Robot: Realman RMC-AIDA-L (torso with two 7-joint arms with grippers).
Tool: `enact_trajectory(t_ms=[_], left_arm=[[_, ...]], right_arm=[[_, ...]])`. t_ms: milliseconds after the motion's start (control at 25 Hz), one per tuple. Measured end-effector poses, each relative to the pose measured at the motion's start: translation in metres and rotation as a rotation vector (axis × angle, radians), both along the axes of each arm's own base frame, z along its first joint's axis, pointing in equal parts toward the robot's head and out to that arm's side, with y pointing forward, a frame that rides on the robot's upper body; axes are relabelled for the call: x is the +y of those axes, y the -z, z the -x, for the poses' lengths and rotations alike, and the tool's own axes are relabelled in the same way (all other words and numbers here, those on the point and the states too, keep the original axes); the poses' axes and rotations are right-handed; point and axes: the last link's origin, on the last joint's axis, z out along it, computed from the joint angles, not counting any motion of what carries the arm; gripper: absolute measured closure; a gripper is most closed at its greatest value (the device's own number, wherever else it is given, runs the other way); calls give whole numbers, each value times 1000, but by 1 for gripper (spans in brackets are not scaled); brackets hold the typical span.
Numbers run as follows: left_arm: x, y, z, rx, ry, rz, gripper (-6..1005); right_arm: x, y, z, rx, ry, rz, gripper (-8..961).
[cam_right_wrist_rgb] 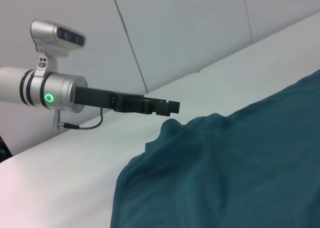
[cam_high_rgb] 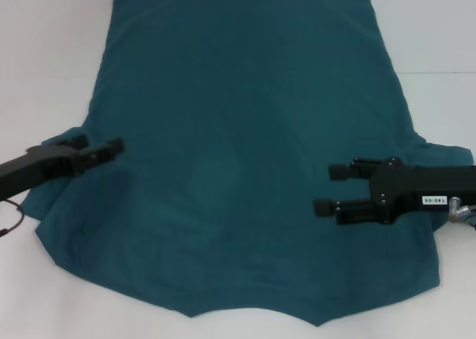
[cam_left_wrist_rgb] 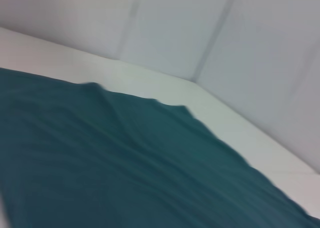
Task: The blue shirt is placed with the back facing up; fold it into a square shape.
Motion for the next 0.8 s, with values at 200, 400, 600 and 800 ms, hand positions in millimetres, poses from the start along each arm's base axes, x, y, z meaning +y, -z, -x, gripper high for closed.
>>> enact_trajectory(t_ms=[200, 400, 600, 800], left_arm=[[1, -8, 13, 3, -70, -57, 130], [-4, 3, 58, 79, -325, -135, 142], [-3, 6, 55, 75, -322, -131, 153], [-2, 8, 55, 88, -323, -128, 164]], right_arm=[[1, 1, 1, 7, 14, -2, 26], [2, -1, 0, 25, 31, -17, 26], [2, -2, 0, 24, 31, -19, 26], [2, -1, 0, 26, 33, -17, 26]])
